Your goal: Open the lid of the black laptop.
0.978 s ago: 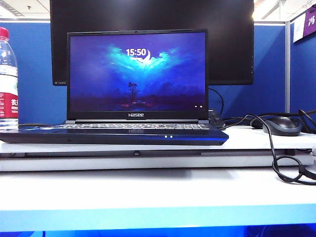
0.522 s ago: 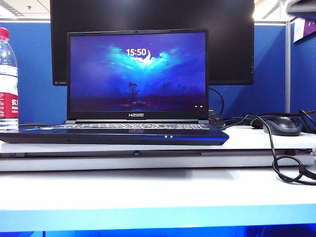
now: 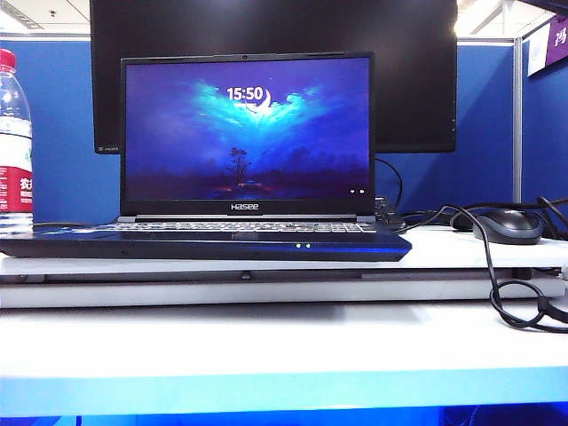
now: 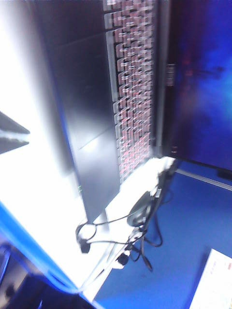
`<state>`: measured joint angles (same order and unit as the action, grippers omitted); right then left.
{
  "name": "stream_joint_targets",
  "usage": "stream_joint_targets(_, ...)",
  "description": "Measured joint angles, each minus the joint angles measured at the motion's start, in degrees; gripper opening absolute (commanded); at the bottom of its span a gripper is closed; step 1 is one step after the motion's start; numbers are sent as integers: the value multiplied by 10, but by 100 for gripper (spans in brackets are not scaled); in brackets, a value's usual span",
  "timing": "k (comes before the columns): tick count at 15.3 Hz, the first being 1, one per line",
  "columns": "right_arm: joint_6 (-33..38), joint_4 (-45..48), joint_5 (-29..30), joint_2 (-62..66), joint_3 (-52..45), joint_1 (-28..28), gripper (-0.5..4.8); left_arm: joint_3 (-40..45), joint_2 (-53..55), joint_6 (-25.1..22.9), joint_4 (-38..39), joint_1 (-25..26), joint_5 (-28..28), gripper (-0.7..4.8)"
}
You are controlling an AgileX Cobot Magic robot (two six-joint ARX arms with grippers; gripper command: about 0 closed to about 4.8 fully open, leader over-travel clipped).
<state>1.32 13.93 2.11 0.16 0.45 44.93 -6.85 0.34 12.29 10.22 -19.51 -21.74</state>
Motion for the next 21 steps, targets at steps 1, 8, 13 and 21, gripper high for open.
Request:
stream_joint_targets(1, -8, -5, -1, 0, 0, 0, -5, 8, 0, -13, -15, 0, 0, -3)
stream_joint_targets(8, -29, -46, -24, 0, 0, 0, -5, 59, 0, -138, -75, 0, 76, -3)
stream_joint_targets(13, -43, -35, -129, 0, 0, -39, -5, 64, 0, -125, -124, 0, 151, -2)
stream_joint_targets(21, -43, -31, -169, 0, 0, -43, -5, 64, 0, -75, -87, 0, 166, -2)
